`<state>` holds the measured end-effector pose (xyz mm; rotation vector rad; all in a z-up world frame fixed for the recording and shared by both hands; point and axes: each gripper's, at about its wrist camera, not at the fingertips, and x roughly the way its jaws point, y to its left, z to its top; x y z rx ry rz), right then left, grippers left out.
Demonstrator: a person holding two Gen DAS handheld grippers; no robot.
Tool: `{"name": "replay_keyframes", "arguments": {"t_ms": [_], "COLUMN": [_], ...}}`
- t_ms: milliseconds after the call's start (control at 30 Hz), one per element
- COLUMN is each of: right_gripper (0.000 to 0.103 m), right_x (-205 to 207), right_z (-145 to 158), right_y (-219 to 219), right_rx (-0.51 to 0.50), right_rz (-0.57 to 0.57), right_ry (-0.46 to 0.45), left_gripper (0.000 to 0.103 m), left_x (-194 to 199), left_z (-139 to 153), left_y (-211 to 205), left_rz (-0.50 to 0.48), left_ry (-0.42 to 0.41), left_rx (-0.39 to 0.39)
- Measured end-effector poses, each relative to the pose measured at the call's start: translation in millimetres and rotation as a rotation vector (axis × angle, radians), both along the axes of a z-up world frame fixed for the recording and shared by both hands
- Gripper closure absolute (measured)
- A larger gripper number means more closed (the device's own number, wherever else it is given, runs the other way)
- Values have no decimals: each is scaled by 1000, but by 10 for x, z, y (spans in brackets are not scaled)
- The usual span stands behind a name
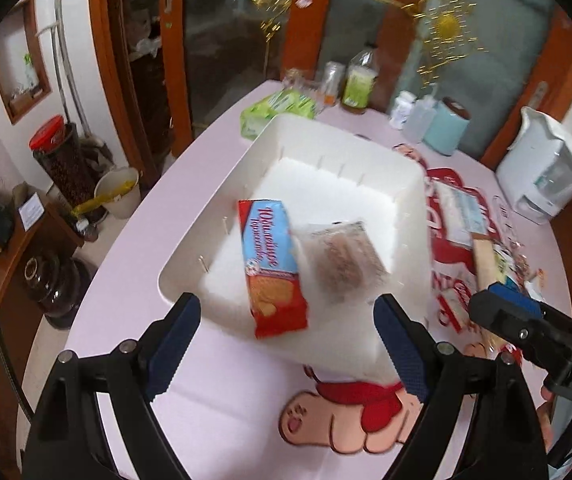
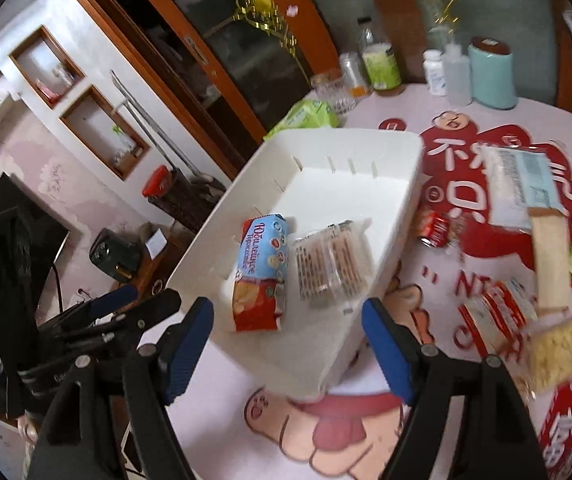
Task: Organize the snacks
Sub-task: 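Lift both tools out of the tray back toward the snacks, then grasp the tall puffed-snack bag with left tool while right grasps the small puffed-snack bag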
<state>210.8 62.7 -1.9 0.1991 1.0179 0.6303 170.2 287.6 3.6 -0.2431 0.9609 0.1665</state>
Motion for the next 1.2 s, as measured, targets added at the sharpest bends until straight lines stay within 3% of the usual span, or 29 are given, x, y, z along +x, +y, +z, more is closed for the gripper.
{"name": "replay_keyframes", "arguments": {"t_ms": [300, 367, 533, 900, 1100, 1200], "right_gripper": [25, 25, 25, 25, 25, 25], "right_x": [-830, -948, -1207, -1430, -1410, -1383], "right_z": [42, 49, 91, 23, -50, -95], "right_y": [-710, -869, -1373, -2483, -2995, -3140], "right_rx": [-69, -84, -156, -337, -369, -374], "right_rz": [-84, -103, -179, -358, -427, -446], "right_ry": [-111, -123, -172, -205, -186, -184], "left_gripper": [14, 9, 6, 6, 6, 6], "left_x": [-800, -949, -1140, -1043, -850, -726], "left_z": [319, 344, 287, 60, -90, -143], "left_y": [-732, -946, -1436, -2187, -2461, -2545], "left_rz": [-136, -172, -304, -445, -493, -527], "left_ry": [-145, -174, -166, -93, -91, -119], "left_rx": [30, 50, 40, -35, -68, -130]}}
